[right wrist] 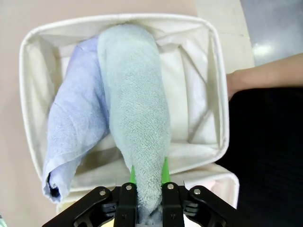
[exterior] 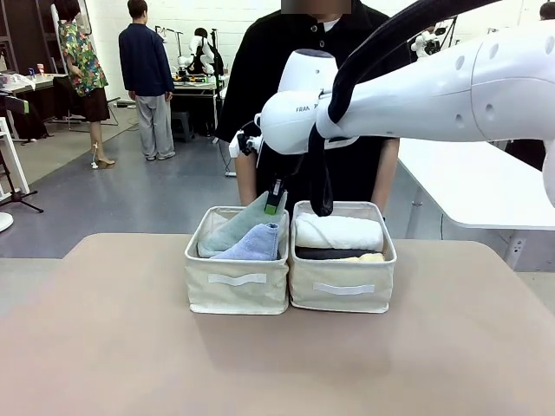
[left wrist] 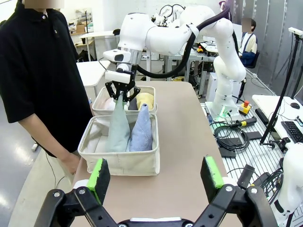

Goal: Sort the towels based on their folding style.
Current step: Pick up another triangle-folded towel from the table and place it in the left Fabric basket.

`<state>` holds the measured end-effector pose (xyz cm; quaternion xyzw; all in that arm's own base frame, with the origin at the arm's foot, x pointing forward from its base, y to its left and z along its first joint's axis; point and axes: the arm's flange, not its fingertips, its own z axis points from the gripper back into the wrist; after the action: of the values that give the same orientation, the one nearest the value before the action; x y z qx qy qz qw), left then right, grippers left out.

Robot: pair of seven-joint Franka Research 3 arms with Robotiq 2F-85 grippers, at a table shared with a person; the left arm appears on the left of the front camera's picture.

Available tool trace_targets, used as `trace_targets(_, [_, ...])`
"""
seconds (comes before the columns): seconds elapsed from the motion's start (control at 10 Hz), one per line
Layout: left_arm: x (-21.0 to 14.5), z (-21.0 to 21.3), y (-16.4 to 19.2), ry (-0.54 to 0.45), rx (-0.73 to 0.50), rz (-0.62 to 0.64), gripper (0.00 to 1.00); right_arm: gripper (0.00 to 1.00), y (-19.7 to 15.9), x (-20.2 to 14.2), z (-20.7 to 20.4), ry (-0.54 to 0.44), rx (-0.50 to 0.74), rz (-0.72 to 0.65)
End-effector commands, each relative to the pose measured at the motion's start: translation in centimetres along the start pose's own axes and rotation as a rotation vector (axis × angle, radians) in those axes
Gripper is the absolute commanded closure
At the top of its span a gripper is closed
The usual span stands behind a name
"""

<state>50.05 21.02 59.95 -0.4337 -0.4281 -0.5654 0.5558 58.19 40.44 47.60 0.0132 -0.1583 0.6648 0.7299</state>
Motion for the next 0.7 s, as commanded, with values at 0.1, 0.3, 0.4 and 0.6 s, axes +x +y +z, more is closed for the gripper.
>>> trace_targets(0.1, [0.1,0.1,-0.2,0.003,-0.001,0.002,0.00,0.82,0.6,-0.2,-2.1,0.038,0.019,-0.023])
trace_targets(0.3, [0.1,0.1,-0.2,0.003,-0.001,0.002,0.00,0.82,1.0,-0.1,-3.3,0.072,0.046,-0.024])
trace_targets(0.4, [0.1,0.1,-0.2,0.003,-0.001,0.002,0.00,0.82,1.1,-0.1,-3.7,0.074,0.059,-0.024])
trace_targets(0.6, [0.1,0.1,-0.2,0.003,-0.001,0.002,0.00,0.70,1.2,0.1,-3.9,0.058,0.070,-0.021])
